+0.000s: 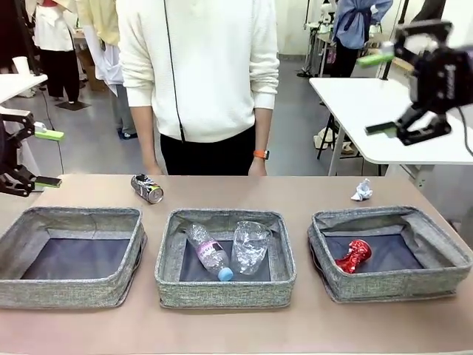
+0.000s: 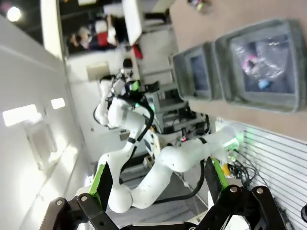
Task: Sort the waste into the appropriate baskets.
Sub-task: Place the picked waste into the Fabric basket indicated by the person.
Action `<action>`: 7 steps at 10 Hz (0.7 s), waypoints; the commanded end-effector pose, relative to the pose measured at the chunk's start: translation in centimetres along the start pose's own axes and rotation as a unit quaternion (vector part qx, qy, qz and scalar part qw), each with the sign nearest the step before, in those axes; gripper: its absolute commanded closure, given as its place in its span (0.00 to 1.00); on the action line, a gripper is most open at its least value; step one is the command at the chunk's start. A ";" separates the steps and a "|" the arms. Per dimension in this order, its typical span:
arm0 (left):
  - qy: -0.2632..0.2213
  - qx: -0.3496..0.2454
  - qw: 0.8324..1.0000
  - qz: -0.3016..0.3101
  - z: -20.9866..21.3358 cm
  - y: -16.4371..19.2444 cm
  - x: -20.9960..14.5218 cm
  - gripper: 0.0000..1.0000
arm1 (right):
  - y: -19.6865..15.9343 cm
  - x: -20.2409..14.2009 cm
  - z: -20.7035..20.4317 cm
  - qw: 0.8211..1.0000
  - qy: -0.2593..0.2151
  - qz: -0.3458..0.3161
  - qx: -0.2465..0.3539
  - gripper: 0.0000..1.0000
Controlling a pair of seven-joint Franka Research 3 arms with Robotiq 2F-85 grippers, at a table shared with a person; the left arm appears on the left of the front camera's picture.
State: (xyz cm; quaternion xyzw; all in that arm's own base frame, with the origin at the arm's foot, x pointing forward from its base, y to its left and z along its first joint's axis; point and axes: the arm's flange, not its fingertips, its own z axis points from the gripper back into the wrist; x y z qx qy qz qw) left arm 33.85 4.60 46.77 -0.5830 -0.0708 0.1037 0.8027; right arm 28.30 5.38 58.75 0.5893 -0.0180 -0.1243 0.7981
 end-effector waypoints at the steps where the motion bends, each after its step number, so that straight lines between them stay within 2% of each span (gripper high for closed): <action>1: 0.007 0.001 1.000 -0.010 0.2 0.2 -0.1 0.00 | -5.3 -0.5 1.7 0.999 -0.019 0.023 -0.012 0.00; 3: 0.007 0.001 1.000 -0.010 0.2 0.2 -0.1 0.00 | -8.7 -1.3 0.6 0.999 -0.041 0.018 0.003 0.00; 4: 0.007 0.001 1.000 -0.010 0.2 0.2 -0.1 0.00 | -4.0 0.6 2.5 1.000 -0.029 0.007 -0.004 0.00; 7: 0.007 0.001 1.000 -0.010 0.2 0.2 -0.1 0.00 | -4.0 0.6 2.5 1.000 -0.029 0.007 -0.004 0.00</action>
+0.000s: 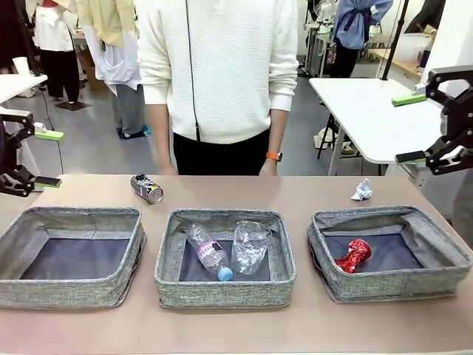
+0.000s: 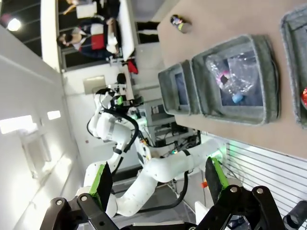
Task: Sort the waste into the appropriate baskets.
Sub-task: Place the picked waste into the Fabric basket indicated by the person, then pick up the waste item pointed out by the person.
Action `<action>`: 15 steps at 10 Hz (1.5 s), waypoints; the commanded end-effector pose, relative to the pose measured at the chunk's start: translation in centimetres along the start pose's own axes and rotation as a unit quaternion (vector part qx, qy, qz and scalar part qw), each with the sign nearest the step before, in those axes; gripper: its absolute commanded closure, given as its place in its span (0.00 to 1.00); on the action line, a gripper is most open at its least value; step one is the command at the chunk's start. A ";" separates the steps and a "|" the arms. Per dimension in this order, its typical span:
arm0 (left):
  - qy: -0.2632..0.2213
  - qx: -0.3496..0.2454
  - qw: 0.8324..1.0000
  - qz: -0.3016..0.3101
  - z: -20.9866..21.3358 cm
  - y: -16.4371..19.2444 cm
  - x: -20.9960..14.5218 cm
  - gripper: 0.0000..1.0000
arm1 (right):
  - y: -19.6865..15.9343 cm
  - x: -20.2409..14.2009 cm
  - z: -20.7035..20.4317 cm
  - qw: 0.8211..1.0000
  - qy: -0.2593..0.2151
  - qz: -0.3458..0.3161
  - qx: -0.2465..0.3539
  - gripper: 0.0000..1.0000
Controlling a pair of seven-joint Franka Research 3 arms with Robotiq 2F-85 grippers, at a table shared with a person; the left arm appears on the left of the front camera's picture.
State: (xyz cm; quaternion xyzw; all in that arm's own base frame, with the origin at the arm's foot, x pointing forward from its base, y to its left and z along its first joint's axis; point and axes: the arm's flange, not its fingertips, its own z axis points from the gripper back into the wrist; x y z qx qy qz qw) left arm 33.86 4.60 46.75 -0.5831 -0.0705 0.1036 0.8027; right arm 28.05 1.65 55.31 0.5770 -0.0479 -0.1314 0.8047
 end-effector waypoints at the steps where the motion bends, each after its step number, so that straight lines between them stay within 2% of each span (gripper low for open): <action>1: 0.006 0.001 1.000 -0.010 0.2 0.1 -0.2 0.00 | 0.3 -0.3 0.0 1.000 0.000 -0.006 0.006 0.00; 15: 0.006 0.001 1.000 -0.010 0.2 0.1 -0.2 0.00 | 0.3 -0.3 0.0 1.000 0.000 -0.006 0.006 0.00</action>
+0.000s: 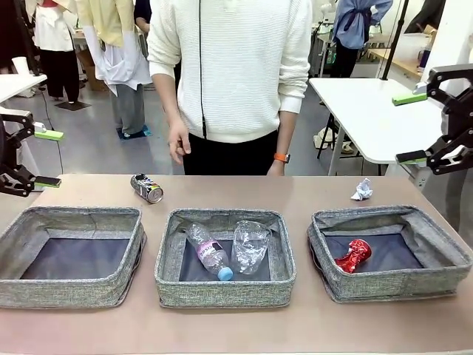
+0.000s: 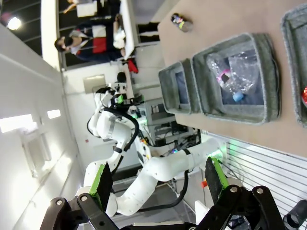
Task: Sort the waste into the appropriate baskets.
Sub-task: Pick up the waste item pointed out by the person.
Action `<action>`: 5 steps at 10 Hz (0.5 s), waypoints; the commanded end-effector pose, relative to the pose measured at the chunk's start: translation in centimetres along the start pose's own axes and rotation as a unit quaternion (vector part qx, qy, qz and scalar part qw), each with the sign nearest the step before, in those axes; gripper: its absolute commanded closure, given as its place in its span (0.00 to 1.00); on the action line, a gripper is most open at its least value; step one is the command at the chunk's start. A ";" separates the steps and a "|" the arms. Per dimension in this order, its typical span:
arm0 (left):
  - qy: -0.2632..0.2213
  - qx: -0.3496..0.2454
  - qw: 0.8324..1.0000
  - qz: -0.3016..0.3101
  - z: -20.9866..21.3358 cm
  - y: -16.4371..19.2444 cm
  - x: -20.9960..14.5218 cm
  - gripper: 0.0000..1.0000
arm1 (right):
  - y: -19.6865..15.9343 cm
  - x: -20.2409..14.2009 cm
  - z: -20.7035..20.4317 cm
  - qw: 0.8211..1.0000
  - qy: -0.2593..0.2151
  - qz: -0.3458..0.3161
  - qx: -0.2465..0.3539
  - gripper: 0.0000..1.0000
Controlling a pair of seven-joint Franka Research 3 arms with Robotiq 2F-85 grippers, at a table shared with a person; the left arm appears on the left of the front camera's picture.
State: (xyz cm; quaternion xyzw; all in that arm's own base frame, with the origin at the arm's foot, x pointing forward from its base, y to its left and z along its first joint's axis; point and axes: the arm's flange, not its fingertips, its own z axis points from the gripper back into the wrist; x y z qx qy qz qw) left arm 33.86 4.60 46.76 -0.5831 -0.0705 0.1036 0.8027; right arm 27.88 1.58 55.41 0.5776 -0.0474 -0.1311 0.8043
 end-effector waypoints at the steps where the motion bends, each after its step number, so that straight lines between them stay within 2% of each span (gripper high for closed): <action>1: 0.006 0.001 1.000 -0.010 0.2 0.1 -0.2 0.00 | 0.3 -0.2 -0.1 1.000 0.000 -0.006 0.005 0.00; 5: 0.006 0.001 1.000 -0.010 0.2 0.1 -0.2 0.00 | 0.3 -0.2 -0.1 1.000 0.000 -0.006 0.005 0.00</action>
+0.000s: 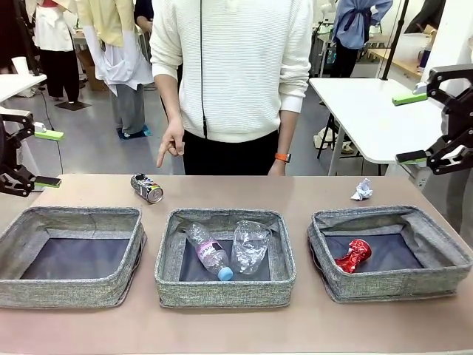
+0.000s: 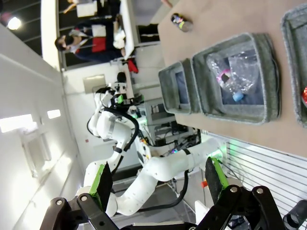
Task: Sort the waste into the appropriate baskets.
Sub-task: Pick up the waste item pointed out by the person.
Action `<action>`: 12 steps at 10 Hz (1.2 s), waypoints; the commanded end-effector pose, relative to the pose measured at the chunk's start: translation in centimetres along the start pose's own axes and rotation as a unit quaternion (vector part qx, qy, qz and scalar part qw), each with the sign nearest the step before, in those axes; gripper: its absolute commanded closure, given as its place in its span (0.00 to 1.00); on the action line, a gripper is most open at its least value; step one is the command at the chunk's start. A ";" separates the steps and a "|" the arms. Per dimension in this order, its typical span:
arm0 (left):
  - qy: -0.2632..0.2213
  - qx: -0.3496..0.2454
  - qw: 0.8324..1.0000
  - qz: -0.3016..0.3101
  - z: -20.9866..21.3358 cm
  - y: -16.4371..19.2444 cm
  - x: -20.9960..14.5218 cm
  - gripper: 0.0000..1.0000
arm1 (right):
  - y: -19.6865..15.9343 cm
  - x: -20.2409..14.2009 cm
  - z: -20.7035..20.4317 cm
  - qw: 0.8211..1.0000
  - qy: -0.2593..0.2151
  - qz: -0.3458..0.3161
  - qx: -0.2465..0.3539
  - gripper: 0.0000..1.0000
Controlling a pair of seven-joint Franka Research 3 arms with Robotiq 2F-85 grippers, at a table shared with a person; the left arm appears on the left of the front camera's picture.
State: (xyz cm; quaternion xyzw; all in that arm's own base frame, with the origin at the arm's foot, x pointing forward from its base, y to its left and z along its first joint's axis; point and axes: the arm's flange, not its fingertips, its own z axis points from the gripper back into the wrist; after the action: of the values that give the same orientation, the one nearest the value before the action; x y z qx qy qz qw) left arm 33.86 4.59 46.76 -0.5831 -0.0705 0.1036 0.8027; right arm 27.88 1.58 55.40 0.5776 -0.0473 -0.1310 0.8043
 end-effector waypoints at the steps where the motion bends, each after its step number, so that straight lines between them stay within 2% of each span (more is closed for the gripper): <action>1: 0.006 0.001 1.000 -0.010 0.2 0.1 -0.2 0.00 | 0.3 -0.2 -0.1 1.000 0.000 -0.006 0.005 0.00; 3: 0.000 0.000 1.000 0.000 0.0 0.0 0.0 0.00 | 0.3 -0.2 -0.1 1.000 0.000 -0.006 0.005 0.00; 4: -0.043 0.082 0.993 -0.079 -0.4 -1.2 -1.2 0.00 | 0.3 -0.2 -0.1 1.000 0.000 -0.006 0.005 0.00; 5: -0.061 0.198 0.967 -0.151 -2.2 -2.5 -0.8 0.00 | 0.3 -0.2 -0.1 1.000 0.000 -0.006 0.005 0.00; 6: -0.063 0.336 0.913 -0.222 -4.5 -3.3 0.0 0.00 | 0.3 -0.2 -0.1 1.000 0.000 -0.006 0.005 0.00; 7: -0.051 0.445 0.854 -0.263 -7.0 -3.5 0.5 0.00 | 0.3 -0.2 -0.1 1.000 0.000 -0.006 0.005 0.00; 8: -0.012 0.479 0.834 -0.275 -9.0 -3.6 0.6 0.00 | 0.3 -0.2 -0.1 1.000 0.000 -0.006 0.005 0.00; 9: -0.023 0.461 0.856 -0.232 -10.1 -3.9 0.9 0.00 | 0.3 -0.2 -0.1 1.000 0.000 -0.006 0.005 0.00; 10: -0.014 0.302 0.928 -0.217 -7.5 -4.6 -0.2 0.00 | 0.3 -0.2 -0.1 1.000 0.000 -0.006 0.005 0.00; 12: -0.014 0.302 0.928 -0.217 -7.5 -4.6 -0.2 0.00 | 0.3 -0.2 -0.1 1.000 0.000 -0.006 0.005 0.00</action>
State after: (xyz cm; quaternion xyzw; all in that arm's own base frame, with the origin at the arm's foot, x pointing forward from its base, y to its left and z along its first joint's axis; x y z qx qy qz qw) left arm 36.45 -4.54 48.49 -0.2501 -0.1720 -0.0537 0.9513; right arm 27.90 1.60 55.39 0.5771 -0.0474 -0.1320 0.8046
